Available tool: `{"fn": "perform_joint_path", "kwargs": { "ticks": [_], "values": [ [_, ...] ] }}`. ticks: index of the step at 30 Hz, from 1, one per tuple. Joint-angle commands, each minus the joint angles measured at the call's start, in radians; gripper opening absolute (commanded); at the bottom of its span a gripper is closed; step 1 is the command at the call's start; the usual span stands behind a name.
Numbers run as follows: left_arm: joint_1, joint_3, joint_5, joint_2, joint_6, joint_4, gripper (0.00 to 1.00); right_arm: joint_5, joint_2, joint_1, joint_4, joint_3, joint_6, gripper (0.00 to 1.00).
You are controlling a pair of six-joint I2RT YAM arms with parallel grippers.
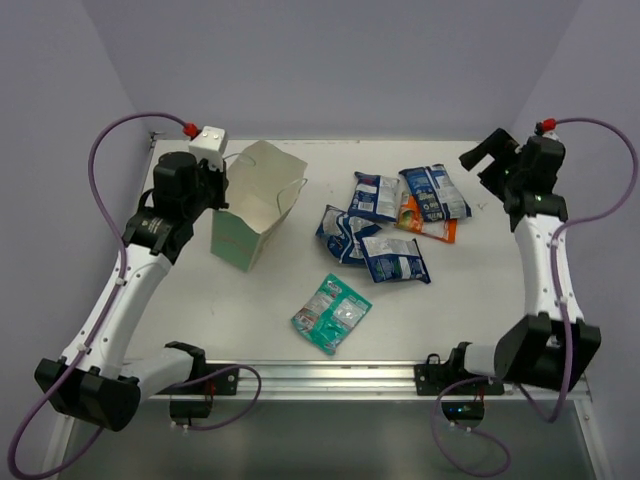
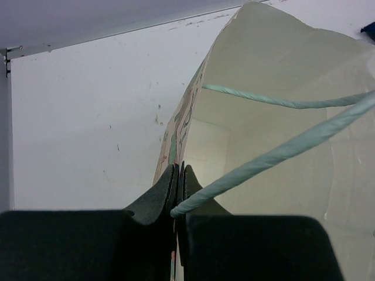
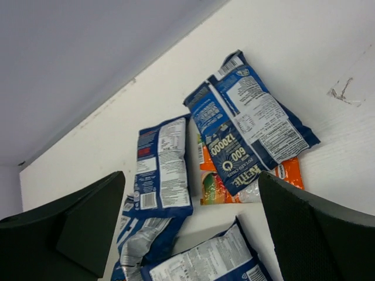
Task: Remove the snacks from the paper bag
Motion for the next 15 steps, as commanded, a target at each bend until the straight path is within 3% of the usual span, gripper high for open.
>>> {"fn": "perform_joint_path", "kwargs": {
  "ticks": [1,7,11,15],
  "values": [
    [0.002,0.044,0.046,-0.035,0.029,0.053,0.00,0.010,-0.189,0.004,0.014,-0.101,-0.019,0.99],
    [0.002,0.035,0.092,-0.073,-0.043,0.043,0.00,-0.050,-0.341,0.052,0.012,-0.091,-0.100,0.99],
    [0.002,0.028,0.108,-0.088,-0.101,0.037,0.00,-0.090,-0.452,0.113,0.126,-0.167,-0.170,0.99],
    [0.003,-0.025,0.064,-0.097,-0.143,0.059,0.00,-0.099,-0.519,0.162,0.092,-0.153,-0.244,0.99]
  ]
}}
